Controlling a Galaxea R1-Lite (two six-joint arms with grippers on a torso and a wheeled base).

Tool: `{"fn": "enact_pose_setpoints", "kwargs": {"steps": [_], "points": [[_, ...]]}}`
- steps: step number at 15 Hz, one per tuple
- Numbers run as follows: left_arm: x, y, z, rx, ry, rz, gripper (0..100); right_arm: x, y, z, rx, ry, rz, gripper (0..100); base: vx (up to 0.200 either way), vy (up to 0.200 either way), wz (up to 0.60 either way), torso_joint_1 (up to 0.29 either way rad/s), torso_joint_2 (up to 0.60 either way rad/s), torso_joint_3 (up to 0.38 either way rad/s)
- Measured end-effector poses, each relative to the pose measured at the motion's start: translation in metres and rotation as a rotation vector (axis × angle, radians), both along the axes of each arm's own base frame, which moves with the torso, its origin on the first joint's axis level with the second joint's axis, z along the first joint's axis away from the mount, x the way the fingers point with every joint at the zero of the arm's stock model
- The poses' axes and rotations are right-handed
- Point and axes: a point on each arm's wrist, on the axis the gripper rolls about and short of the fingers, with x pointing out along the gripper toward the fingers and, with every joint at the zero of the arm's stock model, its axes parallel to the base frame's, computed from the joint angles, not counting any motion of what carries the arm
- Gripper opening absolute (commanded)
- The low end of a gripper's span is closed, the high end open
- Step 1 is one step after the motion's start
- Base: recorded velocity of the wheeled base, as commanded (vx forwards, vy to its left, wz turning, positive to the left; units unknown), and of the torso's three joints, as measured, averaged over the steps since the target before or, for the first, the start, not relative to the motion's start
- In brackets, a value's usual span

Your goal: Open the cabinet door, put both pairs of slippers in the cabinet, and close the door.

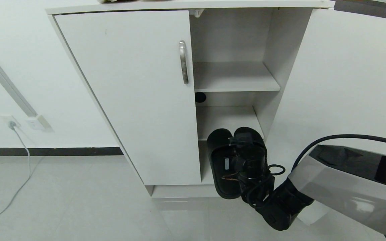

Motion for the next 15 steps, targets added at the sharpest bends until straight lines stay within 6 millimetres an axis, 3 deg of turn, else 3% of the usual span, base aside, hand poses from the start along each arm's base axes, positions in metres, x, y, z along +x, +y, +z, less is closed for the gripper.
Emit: {"fn": "enact_pose_setpoints", "kwargs": {"steps": [6, 15], "points": [[0.0, 0.0, 0.0, 0.001, 0.0, 0.0, 0, 0.009, -0.002, -0.016, -0.012, -0.029, -0.033, 0, 0.0, 0.0, 0.0, 0.0, 0.0, 0.0], [0.0, 0.0, 0.0, 0.001, 0.0, 0.0, 0, 0.01, -0.002, -0.019, -0.016, -0.024, -0.034, 0, 0.2, 0.0, 0.0, 0.003, 0.0, 0.001]]}}
